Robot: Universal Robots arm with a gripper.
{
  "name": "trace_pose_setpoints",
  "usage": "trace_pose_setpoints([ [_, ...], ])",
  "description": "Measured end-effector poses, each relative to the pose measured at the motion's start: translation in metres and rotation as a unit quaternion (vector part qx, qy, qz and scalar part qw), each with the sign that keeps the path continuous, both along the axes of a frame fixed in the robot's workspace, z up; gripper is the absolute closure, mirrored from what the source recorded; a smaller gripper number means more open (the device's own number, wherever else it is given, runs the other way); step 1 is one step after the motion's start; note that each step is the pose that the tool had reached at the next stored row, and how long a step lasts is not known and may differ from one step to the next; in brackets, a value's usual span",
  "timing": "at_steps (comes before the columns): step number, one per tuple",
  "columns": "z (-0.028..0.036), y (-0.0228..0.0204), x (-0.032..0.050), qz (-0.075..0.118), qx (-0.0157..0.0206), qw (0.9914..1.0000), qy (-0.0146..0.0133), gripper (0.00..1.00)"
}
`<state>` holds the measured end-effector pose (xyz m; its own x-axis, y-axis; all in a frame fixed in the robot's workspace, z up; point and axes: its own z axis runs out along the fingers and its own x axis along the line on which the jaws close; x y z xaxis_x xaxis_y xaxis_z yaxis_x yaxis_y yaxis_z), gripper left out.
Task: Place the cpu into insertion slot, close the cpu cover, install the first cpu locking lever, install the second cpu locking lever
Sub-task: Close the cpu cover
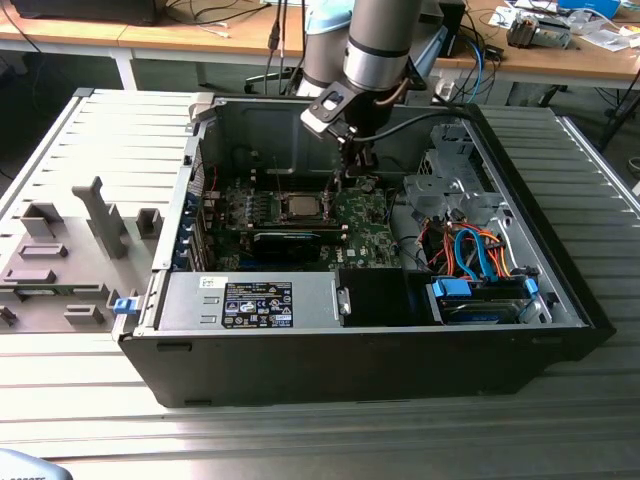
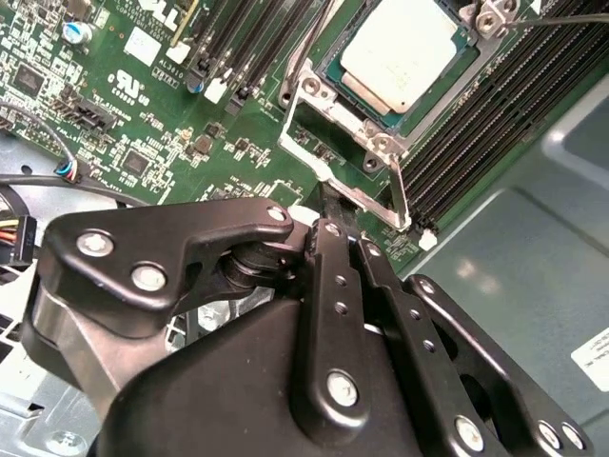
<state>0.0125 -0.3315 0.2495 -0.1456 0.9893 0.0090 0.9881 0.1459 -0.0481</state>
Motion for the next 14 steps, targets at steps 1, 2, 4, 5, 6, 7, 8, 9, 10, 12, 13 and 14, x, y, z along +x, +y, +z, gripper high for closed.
trace_pose_setpoints([
  [1,0.0000,0.0000,-0.0010,0.000,0.0000,1.00000,0.0000,0.89],
  [2,0.0000,0.0000,-0.0020,0.000,0.0001,1.00000,0.0000,0.89],
  [4,0.0000,0.0000,-0.0043,0.000,0.0001,1.00000,0.0000,0.89],
  [5,0.0000,0.0000,-0.0053,0.000,0.0002,1.00000,0.0000,0.89],
  [6,0.0000,0.0000,-0.0058,0.000,0.0002,1.00000,0.0000,0.89],
  [7,0.0000,0.0000,-0.0064,0.000,0.0002,1.00000,0.0000,0.89],
  [8,0.0000,0.0000,-0.0071,0.000,0.0001,1.00000,0.0000,0.89],
  [9,0.0000,0.0000,-0.0077,0.000,0.0002,1.00000,0.0000,0.89],
  [10,0.0000,0.0000,-0.0083,0.000,0.0001,1.00000,0.0000,0.89],
  [12,0.0000,0.0000,-0.0098,0.000,0.0001,1.00000,0.0000,0.89],
  [13,0.0000,0.0000,-0.0104,0.000,0.0002,1.00000,0.0000,0.89],
  [14,0.0000,0.0000,-0.0112,0.000,0.0002,1.00000,0.0000,0.89],
])
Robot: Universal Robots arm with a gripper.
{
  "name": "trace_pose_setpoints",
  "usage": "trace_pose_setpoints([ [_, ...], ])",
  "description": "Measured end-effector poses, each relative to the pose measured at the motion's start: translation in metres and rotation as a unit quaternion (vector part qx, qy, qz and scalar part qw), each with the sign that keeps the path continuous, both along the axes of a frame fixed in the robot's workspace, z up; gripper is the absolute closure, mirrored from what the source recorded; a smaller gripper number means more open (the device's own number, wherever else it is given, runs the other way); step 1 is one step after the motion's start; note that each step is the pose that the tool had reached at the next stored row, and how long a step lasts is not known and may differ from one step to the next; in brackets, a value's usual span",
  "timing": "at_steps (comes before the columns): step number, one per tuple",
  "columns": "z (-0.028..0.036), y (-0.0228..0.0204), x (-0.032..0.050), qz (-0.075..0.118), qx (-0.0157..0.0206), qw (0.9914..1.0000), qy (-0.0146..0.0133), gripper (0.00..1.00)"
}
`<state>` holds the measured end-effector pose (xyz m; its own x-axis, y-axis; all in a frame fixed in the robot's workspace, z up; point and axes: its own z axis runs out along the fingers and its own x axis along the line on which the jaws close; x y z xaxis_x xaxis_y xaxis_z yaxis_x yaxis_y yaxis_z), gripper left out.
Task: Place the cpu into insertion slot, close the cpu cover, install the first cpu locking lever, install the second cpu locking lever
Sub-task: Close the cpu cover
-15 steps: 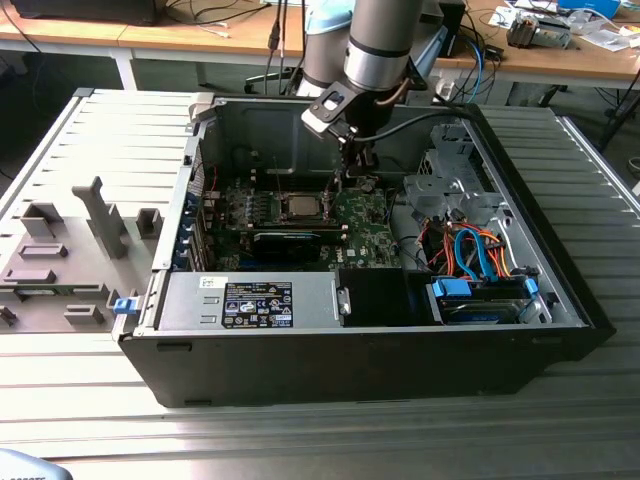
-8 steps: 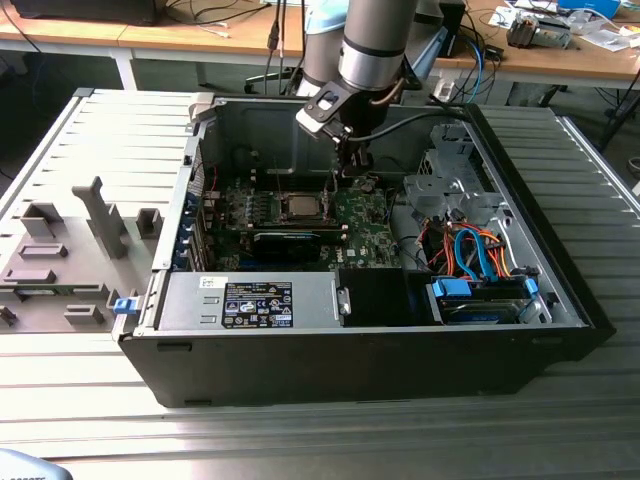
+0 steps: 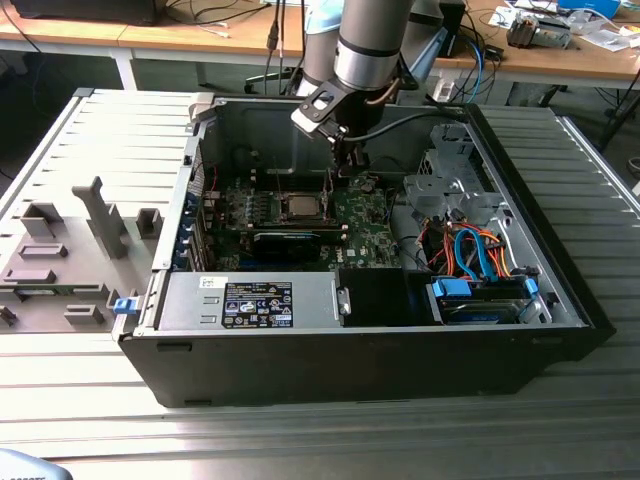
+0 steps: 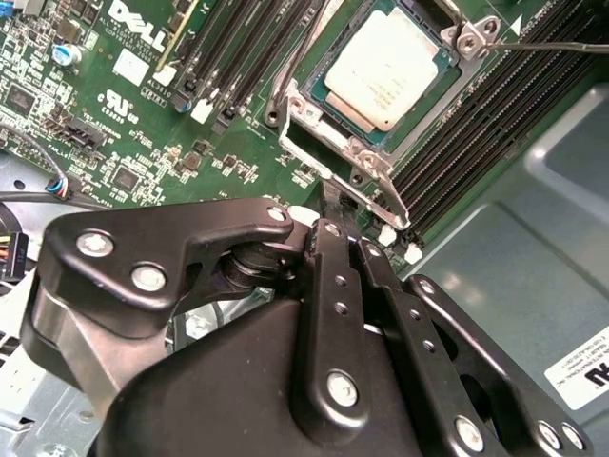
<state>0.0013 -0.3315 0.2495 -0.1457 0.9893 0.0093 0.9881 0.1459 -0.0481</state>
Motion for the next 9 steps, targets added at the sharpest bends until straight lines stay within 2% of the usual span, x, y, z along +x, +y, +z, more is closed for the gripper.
trace_pose_setpoints([
  [9,0.0000,0.0000,-0.0063,0.000,0.0000,1.00000,0.0000,0.89],
])
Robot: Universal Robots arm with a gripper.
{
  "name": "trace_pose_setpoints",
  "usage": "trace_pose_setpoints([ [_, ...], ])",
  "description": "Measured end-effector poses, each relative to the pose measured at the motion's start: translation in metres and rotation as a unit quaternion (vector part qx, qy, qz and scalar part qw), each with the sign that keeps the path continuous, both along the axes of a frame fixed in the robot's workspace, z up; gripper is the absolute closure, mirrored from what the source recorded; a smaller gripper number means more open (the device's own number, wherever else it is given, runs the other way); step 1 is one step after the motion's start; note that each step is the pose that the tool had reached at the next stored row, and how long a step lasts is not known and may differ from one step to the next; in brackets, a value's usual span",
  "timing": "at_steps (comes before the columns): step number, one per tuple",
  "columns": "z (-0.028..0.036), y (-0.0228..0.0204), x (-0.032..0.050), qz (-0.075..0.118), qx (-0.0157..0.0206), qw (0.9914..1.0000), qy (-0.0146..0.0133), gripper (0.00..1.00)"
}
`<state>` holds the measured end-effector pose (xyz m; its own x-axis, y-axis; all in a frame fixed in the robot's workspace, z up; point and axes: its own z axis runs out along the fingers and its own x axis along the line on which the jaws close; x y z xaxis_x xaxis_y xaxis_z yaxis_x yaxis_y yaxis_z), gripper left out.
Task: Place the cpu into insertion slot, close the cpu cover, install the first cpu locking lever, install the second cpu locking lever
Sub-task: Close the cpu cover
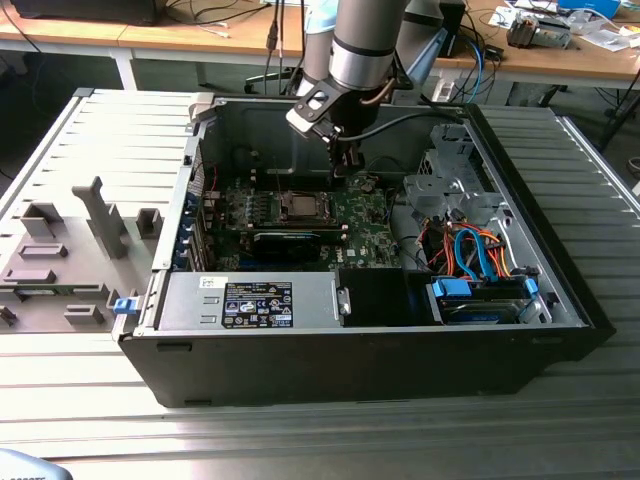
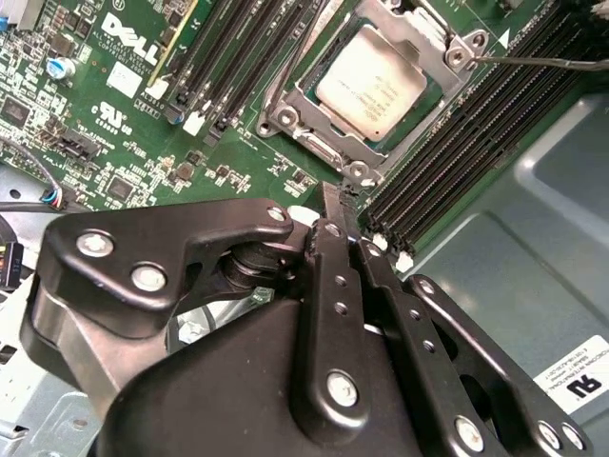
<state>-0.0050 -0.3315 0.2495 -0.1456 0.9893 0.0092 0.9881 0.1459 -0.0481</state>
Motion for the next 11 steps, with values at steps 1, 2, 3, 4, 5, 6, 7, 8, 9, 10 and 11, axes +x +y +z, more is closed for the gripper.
trace_pose_setpoints([
  [1,0.0000,0.0000,-0.0007,0.000,0.0000,1.00000,0.0000,0.89],
  [2,0.0000,0.0000,-0.0013,0.000,0.0000,1.00000,0.0000,0.89],
  [3,0.0000,0.0000,-0.0019,0.000,0.0000,1.00000,0.0000,0.89],
  [4,0.0000,0.0000,-0.0024,0.000,0.0000,1.00000,0.0000,0.89],
  [5,-0.0002,0.0000,-0.0036,0.000,0.0000,1.00000,0.0000,0.89],
  [6,-0.0003,0.0000,-0.0046,0.000,0.0000,1.00000,0.0000,0.89],
  [7,-0.0007,0.0000,-0.0065,0.000,0.0000,1.00000,0.0000,0.89],
  [8,-0.0009,0.0000,-0.0083,0.000,0.0000,1.00000,0.0000,0.89],
  [9,-0.0011,0.0000,-0.0091,0.000,0.0000,1.00000,0.0000,0.89],
  [10,-0.0018,0.0000,-0.0098,0.000,0.0002,1.00000,-0.0001,0.89],
  [11,-0.0026,0.0000,-0.0106,0.000,0.0000,1.00000,0.0000,0.89],
])
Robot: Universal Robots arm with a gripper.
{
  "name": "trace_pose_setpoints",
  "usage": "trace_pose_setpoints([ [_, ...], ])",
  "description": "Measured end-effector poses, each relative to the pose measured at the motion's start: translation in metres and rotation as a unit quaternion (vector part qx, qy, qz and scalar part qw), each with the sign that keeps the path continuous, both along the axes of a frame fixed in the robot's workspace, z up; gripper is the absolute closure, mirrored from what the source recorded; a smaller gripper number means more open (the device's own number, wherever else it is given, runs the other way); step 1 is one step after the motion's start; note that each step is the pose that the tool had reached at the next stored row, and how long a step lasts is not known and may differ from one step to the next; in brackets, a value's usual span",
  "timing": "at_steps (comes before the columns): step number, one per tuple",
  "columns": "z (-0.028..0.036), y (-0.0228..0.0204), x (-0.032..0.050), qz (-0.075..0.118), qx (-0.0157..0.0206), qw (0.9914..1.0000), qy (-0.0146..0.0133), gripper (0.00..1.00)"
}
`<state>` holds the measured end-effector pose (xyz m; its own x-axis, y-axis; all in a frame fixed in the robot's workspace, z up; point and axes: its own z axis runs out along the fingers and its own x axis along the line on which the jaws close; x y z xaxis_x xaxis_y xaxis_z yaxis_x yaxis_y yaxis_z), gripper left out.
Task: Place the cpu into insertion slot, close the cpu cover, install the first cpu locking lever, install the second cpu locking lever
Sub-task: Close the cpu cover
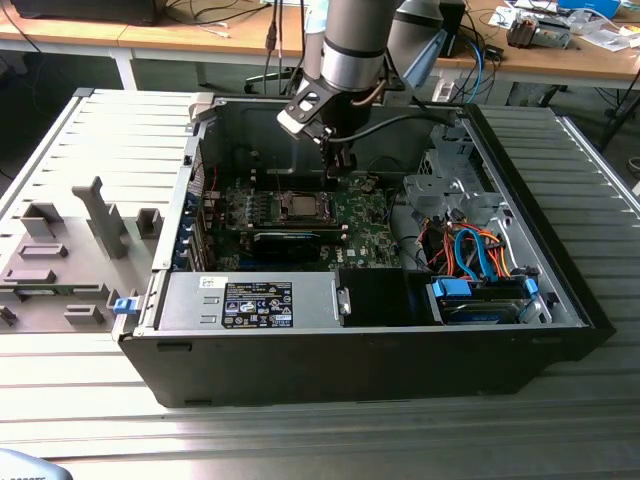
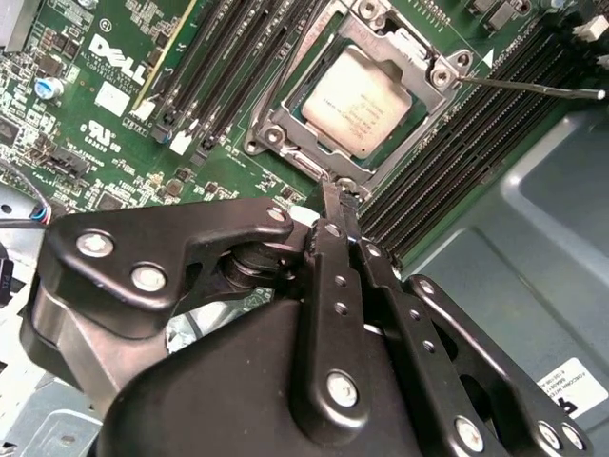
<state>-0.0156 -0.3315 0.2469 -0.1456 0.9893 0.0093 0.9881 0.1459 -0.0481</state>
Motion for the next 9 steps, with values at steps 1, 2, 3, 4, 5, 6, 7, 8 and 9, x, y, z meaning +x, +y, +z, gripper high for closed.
trace_pose_setpoints([
  [1,-0.0005,0.0000,-0.0005,0.000,0.0000,1.00000,0.0000,0.89],
  [2,-0.0008,0.0000,-0.0007,0.000,0.0000,1.00000,0.0000,0.89],
  [3,-0.0013,0.0000,-0.0011,0.000,0.0000,1.00000,0.0000,0.89],
  [4,-0.0016,0.0000,-0.0014,0.000,0.0000,1.00000,0.0000,0.89],
  [5,-0.0021,0.0000,-0.0020,0.000,0.0000,1.00000,0.0000,0.89],
  [6,-0.0026,0.0000,-0.0025,0.000,-0.0001,1.00000,0.0000,0.89],
  [7,-0.0031,0.0000,-0.0028,0.000,0.0000,1.00000,0.0000,0.89],
  [8,-0.0035,0.0000,-0.0030,0.000,0.0000,1.00000,0.0000,0.89],
  [9,-0.0037,0.0000,-0.0031,0.000,-0.0001,1.00000,0.0000,0.89],
])
